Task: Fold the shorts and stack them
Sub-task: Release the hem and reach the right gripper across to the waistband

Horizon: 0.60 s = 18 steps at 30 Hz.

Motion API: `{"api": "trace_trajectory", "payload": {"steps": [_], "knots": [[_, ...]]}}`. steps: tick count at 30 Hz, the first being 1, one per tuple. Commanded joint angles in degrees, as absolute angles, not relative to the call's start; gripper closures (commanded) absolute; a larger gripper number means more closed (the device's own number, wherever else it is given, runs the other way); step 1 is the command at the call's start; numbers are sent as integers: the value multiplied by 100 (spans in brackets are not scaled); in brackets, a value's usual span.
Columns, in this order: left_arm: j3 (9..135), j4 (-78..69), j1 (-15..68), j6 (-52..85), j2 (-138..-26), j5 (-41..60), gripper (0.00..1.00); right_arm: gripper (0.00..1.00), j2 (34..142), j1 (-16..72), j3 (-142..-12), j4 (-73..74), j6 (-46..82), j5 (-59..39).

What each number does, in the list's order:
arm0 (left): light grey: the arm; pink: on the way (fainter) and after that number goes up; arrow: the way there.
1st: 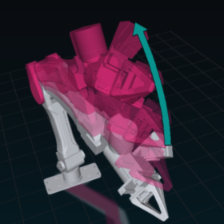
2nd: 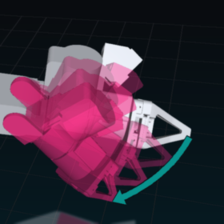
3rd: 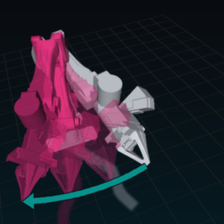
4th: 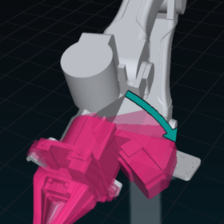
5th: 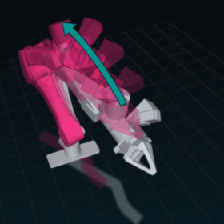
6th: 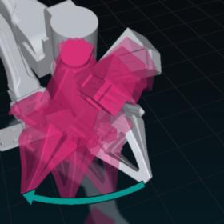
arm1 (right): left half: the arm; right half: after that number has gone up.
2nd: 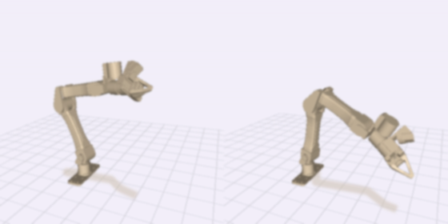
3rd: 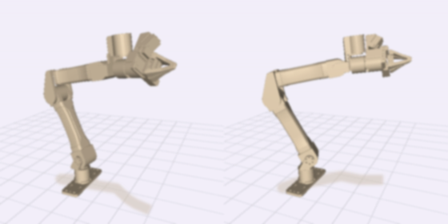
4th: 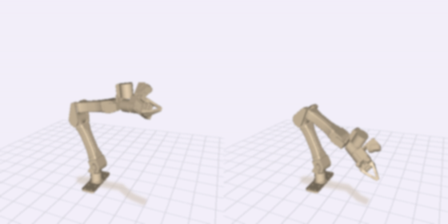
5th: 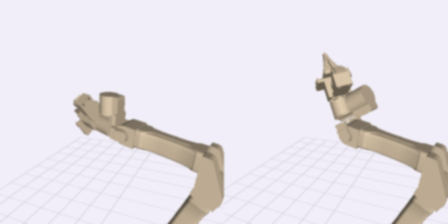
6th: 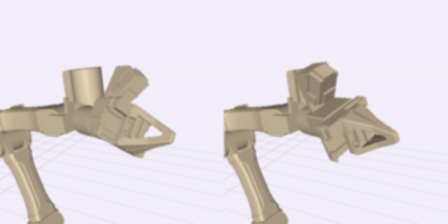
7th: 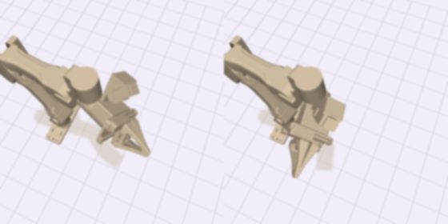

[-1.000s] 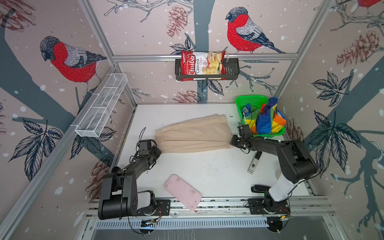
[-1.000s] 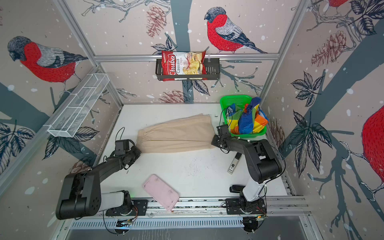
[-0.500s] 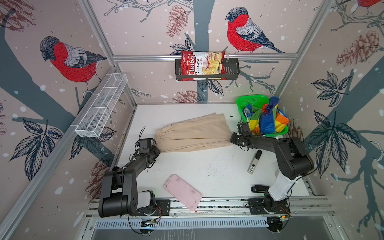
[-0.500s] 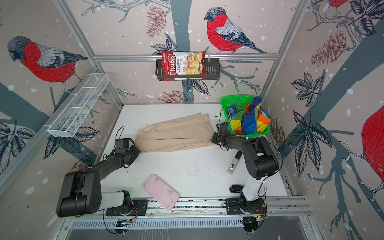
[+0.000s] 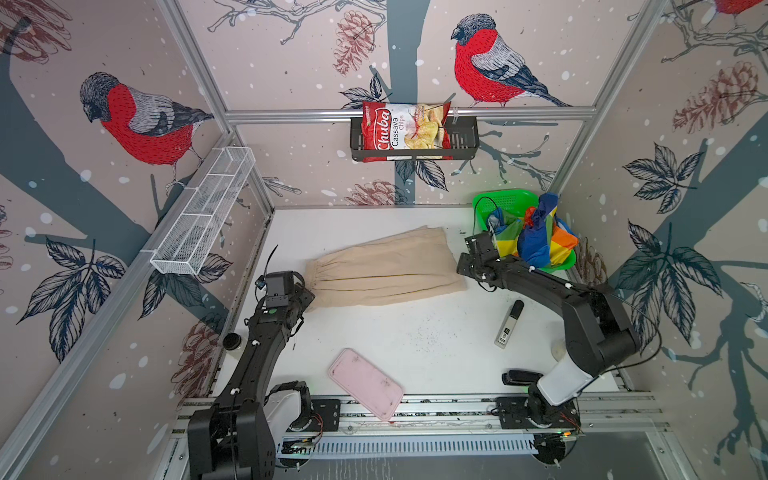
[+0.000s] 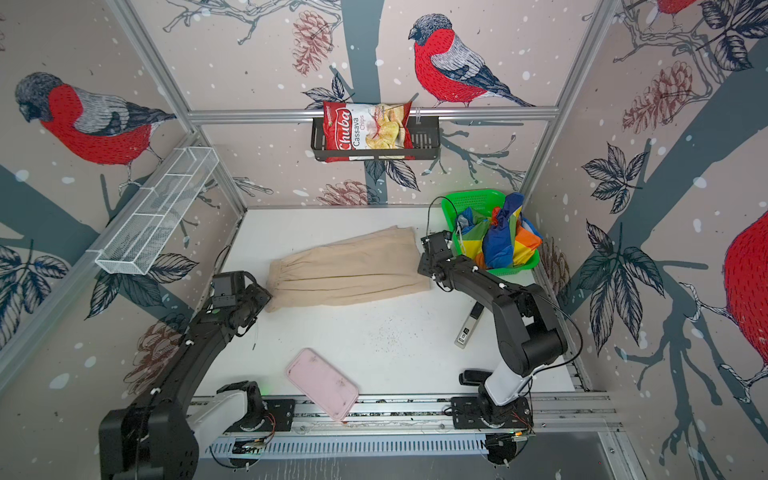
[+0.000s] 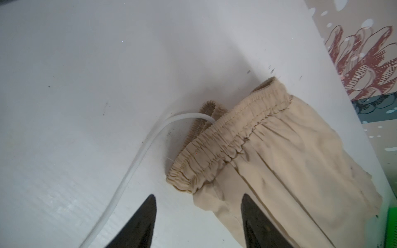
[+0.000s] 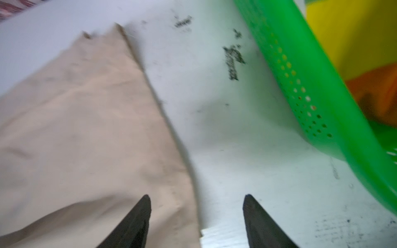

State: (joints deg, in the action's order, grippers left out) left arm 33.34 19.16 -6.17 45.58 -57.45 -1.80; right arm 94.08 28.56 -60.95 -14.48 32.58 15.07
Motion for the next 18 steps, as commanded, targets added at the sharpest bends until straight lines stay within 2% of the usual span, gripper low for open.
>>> {"api": "trace_trajectory", "payload": {"steps": [1, 5, 10, 14, 18], "knots": [[3389, 2025, -632, 4492, -5518, -364, 36, 30, 9407, 3369, -6301, -1708, 3089, 2083], [3386, 1923, -628, 4465, -5644, -451, 36, 30, 9920, 4101, -6610, -1473, 3097, 1785], [3151, 1410, -632, 4513, -6128, 13, 31, 29, 11011, 4737, -7187, -1113, 2972, 1501], [3179, 1386, -630, 4659, -6436, 255, 32, 29, 11623, 4709, -7338, -1094, 3183, 1384], [3293, 1472, -631, 4604, -6530, 197, 32, 29, 11521, 4438, -6766, -1128, 3433, 1402]]}}
